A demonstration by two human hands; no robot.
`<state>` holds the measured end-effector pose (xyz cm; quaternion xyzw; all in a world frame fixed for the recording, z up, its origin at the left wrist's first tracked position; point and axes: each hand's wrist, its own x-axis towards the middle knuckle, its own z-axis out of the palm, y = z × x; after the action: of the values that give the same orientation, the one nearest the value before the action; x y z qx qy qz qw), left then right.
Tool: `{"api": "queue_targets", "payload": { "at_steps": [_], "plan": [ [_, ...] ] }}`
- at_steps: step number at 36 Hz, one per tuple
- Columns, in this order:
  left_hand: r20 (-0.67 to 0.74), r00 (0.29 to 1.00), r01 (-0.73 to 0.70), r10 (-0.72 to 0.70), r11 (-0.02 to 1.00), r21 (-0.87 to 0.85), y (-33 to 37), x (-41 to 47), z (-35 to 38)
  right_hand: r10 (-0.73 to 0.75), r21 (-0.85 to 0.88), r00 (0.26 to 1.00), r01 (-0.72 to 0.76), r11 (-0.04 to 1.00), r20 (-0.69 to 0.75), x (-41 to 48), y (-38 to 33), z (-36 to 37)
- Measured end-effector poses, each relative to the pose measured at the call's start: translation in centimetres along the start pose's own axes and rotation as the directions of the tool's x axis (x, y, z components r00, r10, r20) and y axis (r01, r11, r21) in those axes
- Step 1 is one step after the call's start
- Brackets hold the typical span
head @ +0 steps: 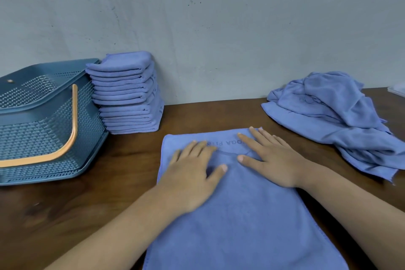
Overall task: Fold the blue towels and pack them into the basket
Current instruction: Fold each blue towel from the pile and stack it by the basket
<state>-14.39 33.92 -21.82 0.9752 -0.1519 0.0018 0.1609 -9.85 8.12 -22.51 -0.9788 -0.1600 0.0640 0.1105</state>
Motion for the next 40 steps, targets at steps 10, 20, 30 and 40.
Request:
{"api": "queue_targets", "payload": {
  "at_steps": [10, 20, 30, 40],
  "plan": [
    [0.125, 0.983, 0.13, -0.137, 0.99, 0.061, -6.3, -1.6, -1.3, -0.008, -0.035, 1.0, 0.008, 0.999, 0.017, 0.1, 0.1, 0.0],
    [0.068, 0.997, 0.035, -0.036, 0.999, 0.02, -0.6, -5.9, -0.1, -0.008, -0.03, 1.0, 0.009, 1.0, 0.021, 0.1, 0.2, 0.0],
    [0.14, 0.989, 0.022, -0.049, 0.981, 0.19, -1.7, -8.0, -0.3, -0.011, -0.039, 1.0, 0.011, 0.999, 0.012, 0.0, 0.1, 0.0],
    [0.128, 0.992, -0.037, 0.021, 0.992, 0.123, 1.5, -9.7, 1.2, -0.078, -0.067, 0.996, 0.081, 0.994, 0.053, -7.3, -6.6, 0.2]
  ]
}}
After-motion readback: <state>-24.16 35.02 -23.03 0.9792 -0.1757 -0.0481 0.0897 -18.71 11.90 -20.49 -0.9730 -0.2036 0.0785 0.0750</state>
